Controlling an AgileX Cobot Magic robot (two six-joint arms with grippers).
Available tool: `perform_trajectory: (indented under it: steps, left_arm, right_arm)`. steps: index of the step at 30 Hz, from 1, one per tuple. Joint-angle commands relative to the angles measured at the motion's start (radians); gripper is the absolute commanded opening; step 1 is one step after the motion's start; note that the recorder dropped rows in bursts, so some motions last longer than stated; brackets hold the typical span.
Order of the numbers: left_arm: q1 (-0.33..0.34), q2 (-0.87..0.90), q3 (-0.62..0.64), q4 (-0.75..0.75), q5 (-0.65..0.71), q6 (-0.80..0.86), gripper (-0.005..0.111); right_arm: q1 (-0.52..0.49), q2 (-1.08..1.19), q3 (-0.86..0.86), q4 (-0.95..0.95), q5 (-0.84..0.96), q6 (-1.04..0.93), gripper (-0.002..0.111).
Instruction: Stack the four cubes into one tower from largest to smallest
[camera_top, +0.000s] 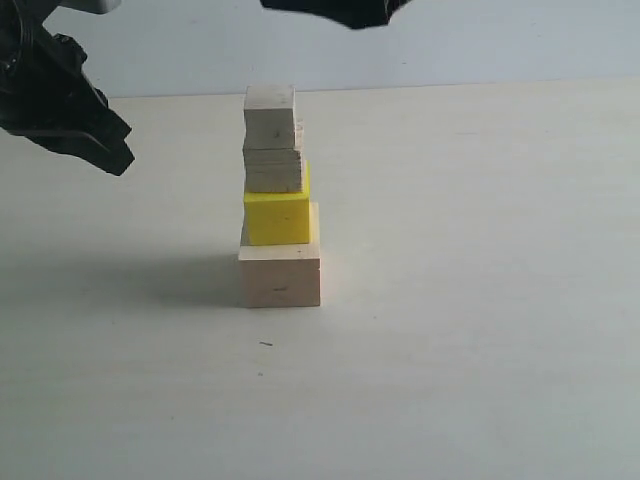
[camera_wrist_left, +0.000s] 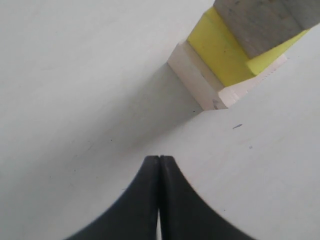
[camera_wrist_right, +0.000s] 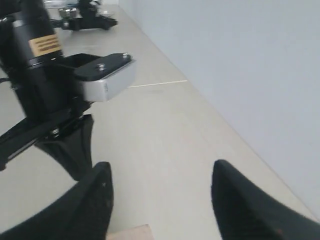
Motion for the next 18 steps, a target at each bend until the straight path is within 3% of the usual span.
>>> perform_trajectory:
  steps: [1, 6, 13, 18]
  left_arm:
    - [-0.002, -0.009, 0.003, 0.000, -0.009, 0.001, 0.000]
    - [-0.002, -0.009, 0.003, -0.001, -0.026, 0.003, 0.000]
    - [-0.002, -0.009, 0.003, 0.000, -0.054, 0.015, 0.000]
    - [-0.002, -0.027, 0.003, -0.059, -0.113, 0.013, 0.000]
  right_arm:
    - [0.001, -0.099, -0.004, -0.096, -0.148, 0.188, 0.036]
    - [0.001, -0.166, -0.004, -0.272, -0.294, 0.362, 0.001]
    - [-0.020, -0.230, -0.004, -0.597, -0.508, 0.851, 0.000]
    - [-0.071, -0.286, 0.048, -0.687, -0.513, 0.973, 0.000]
